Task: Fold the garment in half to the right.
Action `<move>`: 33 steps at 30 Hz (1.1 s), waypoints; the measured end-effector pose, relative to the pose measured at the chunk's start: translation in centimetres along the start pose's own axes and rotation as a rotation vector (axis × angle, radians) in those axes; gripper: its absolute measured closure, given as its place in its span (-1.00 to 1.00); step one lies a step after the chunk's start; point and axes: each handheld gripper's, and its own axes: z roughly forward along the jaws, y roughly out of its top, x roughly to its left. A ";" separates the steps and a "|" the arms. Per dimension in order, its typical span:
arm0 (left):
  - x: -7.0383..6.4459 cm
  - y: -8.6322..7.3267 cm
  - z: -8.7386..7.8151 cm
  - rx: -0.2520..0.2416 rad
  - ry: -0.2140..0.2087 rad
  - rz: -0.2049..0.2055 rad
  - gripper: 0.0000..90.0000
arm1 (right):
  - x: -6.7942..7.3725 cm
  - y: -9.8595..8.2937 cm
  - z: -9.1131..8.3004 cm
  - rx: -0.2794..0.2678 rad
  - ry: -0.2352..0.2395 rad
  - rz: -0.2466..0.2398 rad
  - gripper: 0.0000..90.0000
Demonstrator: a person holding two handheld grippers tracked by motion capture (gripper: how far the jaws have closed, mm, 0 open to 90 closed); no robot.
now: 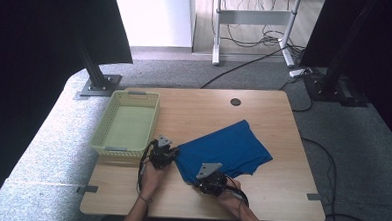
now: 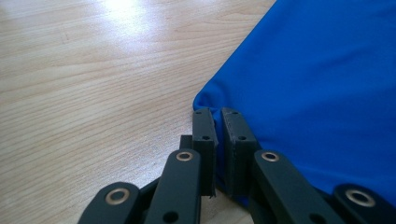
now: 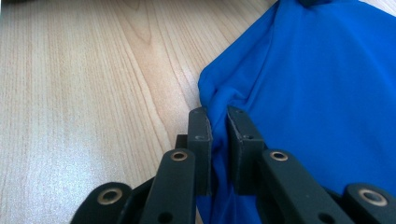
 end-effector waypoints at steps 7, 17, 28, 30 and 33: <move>-0.2 0.5 -0.6 -0.051 -0.003 -0.010 0.90 | 0.0 0.3 -0.9 -0.051 0.001 -0.010 0.80; -1.5 3.2 -0.5 -0.172 0.002 0.054 0.90 | -2.9 -0.2 -4.3 -0.148 -0.059 0.064 0.80; -3.3 4.0 4.4 -0.041 -0.003 0.147 0.89 | -6.0 -3.6 -3.5 -0.035 -0.057 0.193 0.80; -3.4 3.9 4.7 -0.019 0.003 0.166 0.88 | -6.2 -3.7 -3.5 -0.039 -0.036 0.208 0.80; -3.2 3.7 4.5 -0.010 -0.004 0.167 0.88 | -6.1 -3.6 -3.3 -0.042 0.003 0.221 0.80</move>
